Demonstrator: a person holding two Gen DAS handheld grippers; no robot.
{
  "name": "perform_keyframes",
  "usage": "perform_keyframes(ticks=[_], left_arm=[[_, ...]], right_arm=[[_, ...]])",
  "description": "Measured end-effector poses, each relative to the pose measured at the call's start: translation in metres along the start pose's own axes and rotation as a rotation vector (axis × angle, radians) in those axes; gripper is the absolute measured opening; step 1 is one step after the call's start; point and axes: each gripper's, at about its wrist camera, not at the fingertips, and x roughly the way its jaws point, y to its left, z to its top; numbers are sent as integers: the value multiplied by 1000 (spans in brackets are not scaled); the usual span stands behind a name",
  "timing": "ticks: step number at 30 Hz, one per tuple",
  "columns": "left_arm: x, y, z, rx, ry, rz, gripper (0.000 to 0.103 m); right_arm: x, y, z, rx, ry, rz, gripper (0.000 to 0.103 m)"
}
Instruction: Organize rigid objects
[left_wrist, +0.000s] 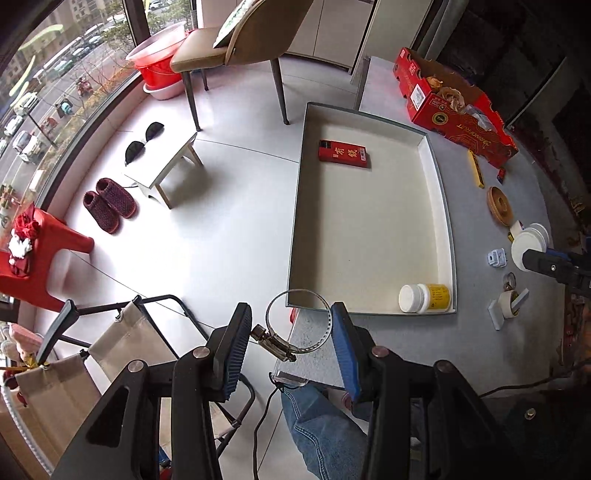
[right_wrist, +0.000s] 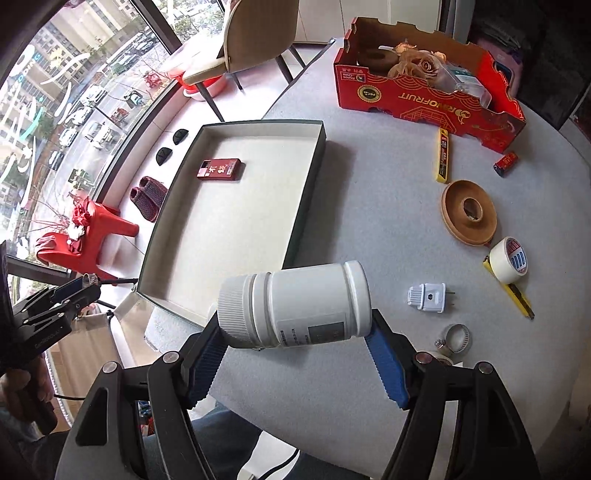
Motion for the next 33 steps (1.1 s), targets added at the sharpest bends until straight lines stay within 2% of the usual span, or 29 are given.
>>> perform_keyframes(ticks=[4,7,8,12,15,21,26,33], left_arm=[[0,-9,-19,38,41,-82,47],[8,-27,-21,55,77,-172,47],[11,-34,-19,71,84,-181,47],[21,-61,-1,125,78,-212,47],[26,-71,23,100,61,-233,47],[30,-69,55,17,27,-203,47],[34,-63,63,4,29,-142,47],[41,-51,69,-16,52,-97,47]], right_arm=[[14,17,-2,-28,45,10,74],[22,25,-4,-38,69,0,74],[24,27,-4,-41,75,-4,74],[23,31,0,-31,72,-22,74],[19,31,6,-14,55,-39,74],[11,31,18,17,24,-57,74],[12,39,23,12,18,-66,74],[17,46,29,20,25,-67,74]])
